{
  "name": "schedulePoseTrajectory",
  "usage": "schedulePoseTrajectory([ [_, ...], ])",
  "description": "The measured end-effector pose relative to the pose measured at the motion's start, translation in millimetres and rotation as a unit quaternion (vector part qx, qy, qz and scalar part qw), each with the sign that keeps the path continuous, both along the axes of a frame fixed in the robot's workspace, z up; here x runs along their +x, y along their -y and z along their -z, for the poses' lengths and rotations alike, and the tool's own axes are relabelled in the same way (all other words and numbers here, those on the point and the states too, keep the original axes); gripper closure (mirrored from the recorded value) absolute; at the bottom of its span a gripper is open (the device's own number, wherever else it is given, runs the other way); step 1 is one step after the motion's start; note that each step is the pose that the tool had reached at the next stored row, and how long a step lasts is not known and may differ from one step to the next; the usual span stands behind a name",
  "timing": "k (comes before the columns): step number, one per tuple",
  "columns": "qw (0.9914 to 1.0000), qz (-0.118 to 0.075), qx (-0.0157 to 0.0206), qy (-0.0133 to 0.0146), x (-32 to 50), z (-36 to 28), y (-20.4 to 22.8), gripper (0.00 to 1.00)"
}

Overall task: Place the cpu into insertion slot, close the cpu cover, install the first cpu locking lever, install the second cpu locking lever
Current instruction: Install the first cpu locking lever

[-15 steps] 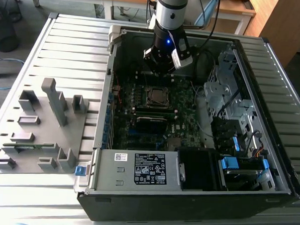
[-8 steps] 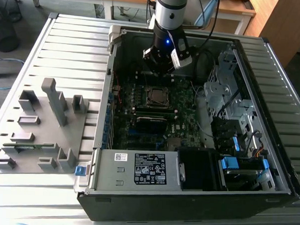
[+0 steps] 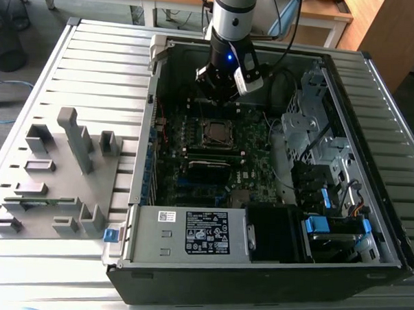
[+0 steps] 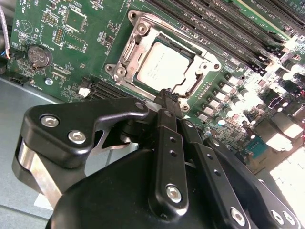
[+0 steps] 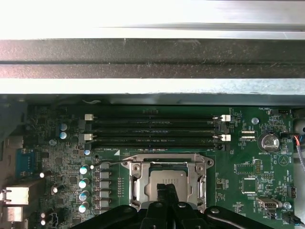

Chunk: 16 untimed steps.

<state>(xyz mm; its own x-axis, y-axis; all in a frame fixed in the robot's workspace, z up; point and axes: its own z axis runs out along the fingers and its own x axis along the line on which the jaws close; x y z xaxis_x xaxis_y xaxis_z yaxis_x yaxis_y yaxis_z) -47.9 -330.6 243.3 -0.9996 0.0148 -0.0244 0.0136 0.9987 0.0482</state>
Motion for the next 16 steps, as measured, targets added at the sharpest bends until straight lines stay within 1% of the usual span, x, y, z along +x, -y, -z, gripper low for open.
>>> schedulePoseTrajectory([
  [16,1.0,0.0,0.0,0.0,-4.6,0.2,0.0,0.9],
])
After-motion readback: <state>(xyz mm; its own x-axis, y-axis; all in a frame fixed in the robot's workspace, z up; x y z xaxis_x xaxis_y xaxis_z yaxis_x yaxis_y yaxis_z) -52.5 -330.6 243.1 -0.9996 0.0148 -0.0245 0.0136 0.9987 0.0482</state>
